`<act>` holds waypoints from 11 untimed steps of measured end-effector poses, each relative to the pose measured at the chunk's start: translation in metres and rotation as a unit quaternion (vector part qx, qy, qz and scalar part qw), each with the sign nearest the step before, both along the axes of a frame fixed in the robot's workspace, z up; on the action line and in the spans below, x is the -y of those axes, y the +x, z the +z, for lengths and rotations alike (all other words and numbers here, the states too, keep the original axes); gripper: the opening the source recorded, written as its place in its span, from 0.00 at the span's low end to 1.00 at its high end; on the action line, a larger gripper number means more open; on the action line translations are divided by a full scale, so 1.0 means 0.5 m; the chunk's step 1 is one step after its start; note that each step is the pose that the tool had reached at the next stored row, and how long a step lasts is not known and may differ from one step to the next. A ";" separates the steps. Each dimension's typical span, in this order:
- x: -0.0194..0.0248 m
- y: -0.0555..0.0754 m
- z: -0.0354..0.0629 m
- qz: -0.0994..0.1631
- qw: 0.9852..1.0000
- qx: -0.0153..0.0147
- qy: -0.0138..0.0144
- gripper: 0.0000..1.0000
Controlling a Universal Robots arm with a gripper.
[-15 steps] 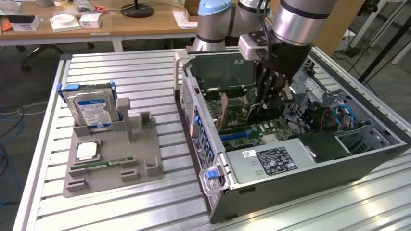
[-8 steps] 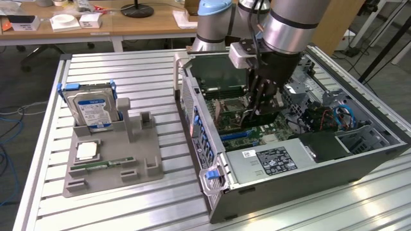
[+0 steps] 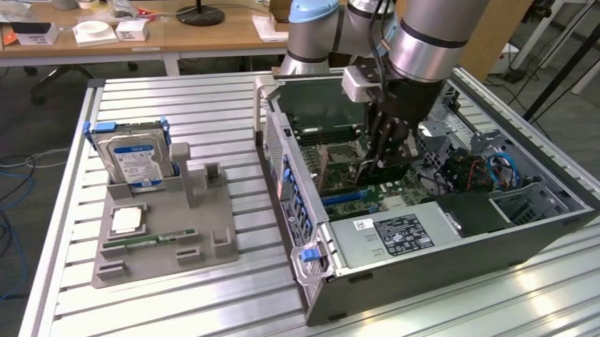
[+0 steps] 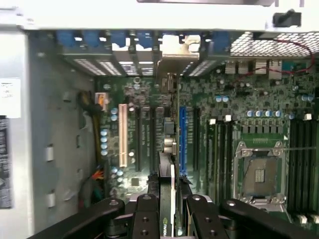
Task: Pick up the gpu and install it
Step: 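Insert the gpu into the slot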
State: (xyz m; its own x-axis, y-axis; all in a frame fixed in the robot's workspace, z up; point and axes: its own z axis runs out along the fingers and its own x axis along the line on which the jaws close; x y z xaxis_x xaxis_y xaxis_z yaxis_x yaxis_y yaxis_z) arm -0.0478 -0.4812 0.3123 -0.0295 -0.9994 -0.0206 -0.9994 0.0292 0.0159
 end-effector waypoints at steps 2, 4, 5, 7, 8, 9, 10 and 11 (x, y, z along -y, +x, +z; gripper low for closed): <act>-0.0123 -0.002 -0.007 0.000 1.000 0.000 0.000 0.26; -0.0220 -0.004 -0.014 -0.002 1.000 0.000 0.000 0.26; -0.0257 -0.008 -0.019 -0.002 1.000 0.000 -0.001 0.26; -0.0326 -0.015 -0.026 -0.004 1.000 0.000 -0.003 0.26; -0.0360 -0.019 -0.029 -0.004 1.000 0.000 -0.004 0.26; -0.0392 -0.022 -0.033 -0.005 1.000 0.000 -0.004 0.26; -0.0422 -0.025 -0.037 -0.006 1.000 0.000 -0.005 0.26; -0.0451 -0.027 -0.040 -0.007 1.000 0.000 -0.005 0.26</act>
